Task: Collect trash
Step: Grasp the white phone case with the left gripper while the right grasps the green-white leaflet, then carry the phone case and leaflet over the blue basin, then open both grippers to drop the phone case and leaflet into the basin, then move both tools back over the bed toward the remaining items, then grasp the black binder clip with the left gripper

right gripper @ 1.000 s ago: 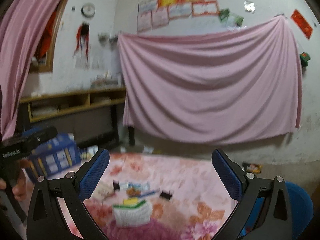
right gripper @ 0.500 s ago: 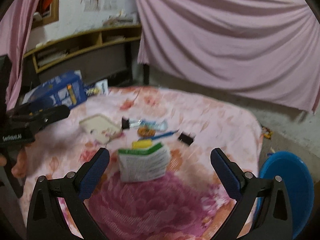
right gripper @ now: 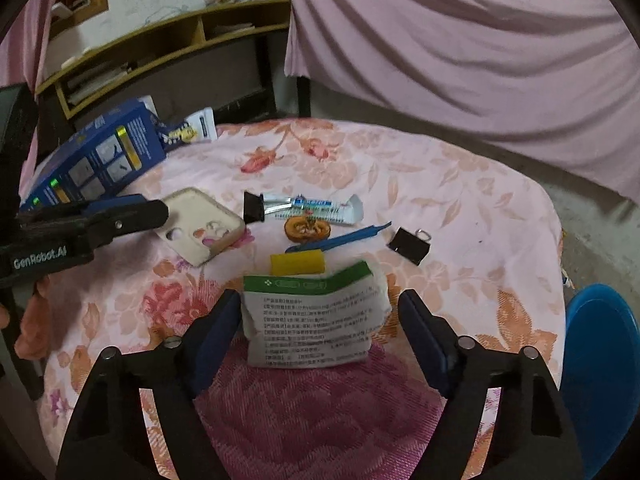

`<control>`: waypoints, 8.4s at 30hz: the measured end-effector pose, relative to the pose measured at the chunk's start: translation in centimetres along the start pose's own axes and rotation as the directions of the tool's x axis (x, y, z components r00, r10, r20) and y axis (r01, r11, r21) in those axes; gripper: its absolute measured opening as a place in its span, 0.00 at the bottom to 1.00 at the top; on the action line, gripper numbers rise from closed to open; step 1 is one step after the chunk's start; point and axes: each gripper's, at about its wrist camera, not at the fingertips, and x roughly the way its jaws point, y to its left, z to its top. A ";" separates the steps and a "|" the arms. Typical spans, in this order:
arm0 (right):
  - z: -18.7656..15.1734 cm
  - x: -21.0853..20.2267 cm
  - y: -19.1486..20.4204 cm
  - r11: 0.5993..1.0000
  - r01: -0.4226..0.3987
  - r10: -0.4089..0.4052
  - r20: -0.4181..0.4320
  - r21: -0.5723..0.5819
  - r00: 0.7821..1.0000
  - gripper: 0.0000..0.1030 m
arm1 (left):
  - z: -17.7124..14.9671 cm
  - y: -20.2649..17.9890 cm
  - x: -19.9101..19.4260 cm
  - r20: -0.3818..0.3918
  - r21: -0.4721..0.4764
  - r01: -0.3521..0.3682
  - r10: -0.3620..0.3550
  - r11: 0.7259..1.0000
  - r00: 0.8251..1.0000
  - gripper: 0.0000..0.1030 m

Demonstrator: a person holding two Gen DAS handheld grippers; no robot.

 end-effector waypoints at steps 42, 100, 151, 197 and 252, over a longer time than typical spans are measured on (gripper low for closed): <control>-2.4 -10.7 -3.3 0.990 0.019 -0.074 0.409 0.138 0.910 0.59 | 0.7 -9.5 -10.5 0.433 0.204 -0.081 -0.016 0.976 0.901 0.04; -15.1 -21.2 -21.9 0.674 0.288 -0.609 0.290 0.681 0.738 0.60 | -1.2 -36.8 1.4 0.176 0.489 0.168 -0.285 0.856 0.942 0.04; -16.1 -16.7 -25.3 0.637 0.240 -0.471 0.123 0.733 0.874 0.75 | 0.5 -34.2 3.0 0.043 0.351 0.202 -0.232 0.914 0.972 0.31; -2.8 -17.2 -5.5 0.926 0.206 -0.377 0.789 0.316 0.485 1.00 | 0.9 -8.1 -13.7 0.691 0.067 -0.128 0.046 0.989 0.721 0.98; 2.6 3.4 -7.8 0.975 0.050 -0.038 -0.057 0.216 0.998 0.26 | 3.2 -6.4 6.3 -0.072 0.285 0.073 -0.055 0.956 0.996 0.23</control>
